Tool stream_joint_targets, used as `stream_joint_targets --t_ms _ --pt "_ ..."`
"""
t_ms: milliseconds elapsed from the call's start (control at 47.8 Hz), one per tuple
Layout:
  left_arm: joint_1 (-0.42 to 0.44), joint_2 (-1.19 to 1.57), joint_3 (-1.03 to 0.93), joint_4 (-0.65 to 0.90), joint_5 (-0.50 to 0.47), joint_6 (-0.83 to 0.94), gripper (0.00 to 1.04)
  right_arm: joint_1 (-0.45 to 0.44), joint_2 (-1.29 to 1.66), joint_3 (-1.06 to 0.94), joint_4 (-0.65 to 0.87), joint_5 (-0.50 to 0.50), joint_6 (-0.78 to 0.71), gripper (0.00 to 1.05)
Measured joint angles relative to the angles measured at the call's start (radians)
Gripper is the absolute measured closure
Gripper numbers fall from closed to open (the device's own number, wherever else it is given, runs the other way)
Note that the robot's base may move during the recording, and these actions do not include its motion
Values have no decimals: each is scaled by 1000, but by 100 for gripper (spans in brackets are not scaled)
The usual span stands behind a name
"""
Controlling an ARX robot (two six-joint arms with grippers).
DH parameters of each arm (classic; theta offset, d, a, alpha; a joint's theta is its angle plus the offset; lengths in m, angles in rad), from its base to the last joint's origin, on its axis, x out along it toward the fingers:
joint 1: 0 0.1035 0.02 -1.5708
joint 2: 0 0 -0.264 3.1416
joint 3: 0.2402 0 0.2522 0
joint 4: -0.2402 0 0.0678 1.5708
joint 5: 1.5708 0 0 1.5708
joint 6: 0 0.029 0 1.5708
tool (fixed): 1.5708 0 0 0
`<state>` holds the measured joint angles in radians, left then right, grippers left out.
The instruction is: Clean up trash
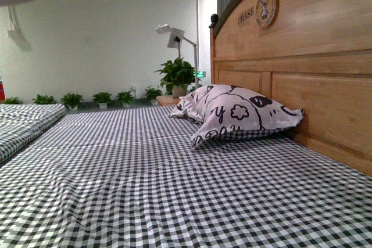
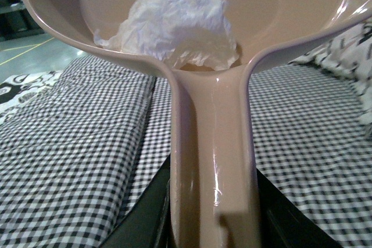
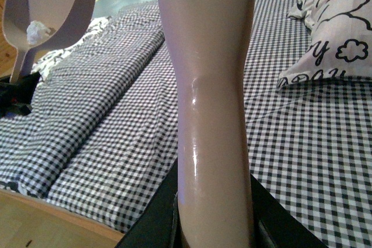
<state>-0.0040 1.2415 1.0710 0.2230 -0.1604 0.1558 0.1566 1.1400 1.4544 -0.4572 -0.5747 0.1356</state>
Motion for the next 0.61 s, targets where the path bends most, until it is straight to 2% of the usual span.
stream_joint_targets --t_ms 209,440,607 --pt "-132 -209 -32 -60 -132 -5 79 37 -157 -59 0 60 65 86" --pt "-334 -402 -137 -45 -344 48 79 111 -320 -124 -5 224 87 86" --pt "-420 -463 -208 2 -448 85 79 148 -355 -138 0 324 89 86"
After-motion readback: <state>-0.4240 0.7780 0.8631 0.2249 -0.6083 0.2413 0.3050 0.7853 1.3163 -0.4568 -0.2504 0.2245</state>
